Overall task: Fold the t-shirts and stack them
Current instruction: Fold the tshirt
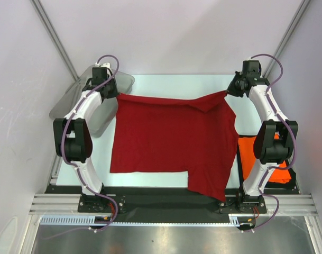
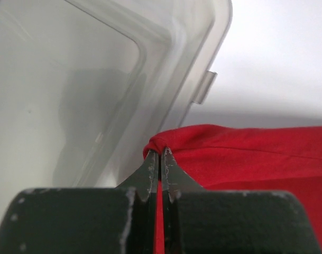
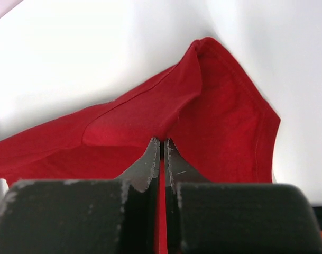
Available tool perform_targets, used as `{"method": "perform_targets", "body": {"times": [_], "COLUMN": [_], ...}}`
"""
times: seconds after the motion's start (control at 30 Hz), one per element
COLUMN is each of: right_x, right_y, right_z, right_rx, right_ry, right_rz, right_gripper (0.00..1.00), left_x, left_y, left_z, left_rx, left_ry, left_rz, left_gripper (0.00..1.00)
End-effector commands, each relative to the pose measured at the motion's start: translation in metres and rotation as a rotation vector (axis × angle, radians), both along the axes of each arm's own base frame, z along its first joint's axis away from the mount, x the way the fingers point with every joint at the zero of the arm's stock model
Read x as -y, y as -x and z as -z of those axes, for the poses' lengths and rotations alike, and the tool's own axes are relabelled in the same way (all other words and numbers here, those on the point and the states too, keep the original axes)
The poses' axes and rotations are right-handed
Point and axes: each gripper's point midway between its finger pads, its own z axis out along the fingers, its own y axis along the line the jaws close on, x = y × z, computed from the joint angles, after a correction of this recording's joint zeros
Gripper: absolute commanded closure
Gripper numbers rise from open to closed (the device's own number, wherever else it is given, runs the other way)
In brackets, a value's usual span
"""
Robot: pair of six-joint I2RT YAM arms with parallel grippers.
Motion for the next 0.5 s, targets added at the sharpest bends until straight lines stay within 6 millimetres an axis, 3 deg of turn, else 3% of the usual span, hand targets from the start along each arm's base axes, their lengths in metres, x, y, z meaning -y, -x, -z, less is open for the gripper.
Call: {"method": "perform_targets", "body": {"times": [0.0, 0.2, 0.33, 0.37, 0.43, 0.47], "right_x": [0.000, 0.000, 0.001, 0.002, 0.002, 0.002], "right_y": [-0.006, -0.003, 0.000, 0.000, 0.001, 0.002], "right_z": [-0.030, -0.028, -0.023, -0.021, -0.022, -0.022], "right_rx": [0.073, 0.070, 0.059, 0.056, 0.058, 0.056], "right_ry": [0.011, 0.002, 0.003, 0.001, 0.002, 0.003], "right_rz": [-0.023, -0.026, -0.024, -0.022, -0.024, -0.023], "right_gripper": [1.00, 1.00, 1.00, 1.00, 1.00, 1.00], "left_x": [0.025, 0.056, 0.067, 0.068, 0.062, 0.060], "left_y": [0.017, 0.042, 0.038, 0.036, 0.029, 0.026], "left_z": [-0.031, 0.004, 0.022, 0.035, 0.040, 0.051], "left_rx": [0.056, -0.034, -0.061, -0.089, -0.108, -0.131], "left_ry": [0.044, 0.129, 0.148, 0.145, 0.117, 0.097], "left_rz": [0.064, 0.132, 0.155, 0.154, 0.135, 0.131], "left_gripper": [1.00, 1.00, 1.00, 1.00, 1.00, 1.00]}}
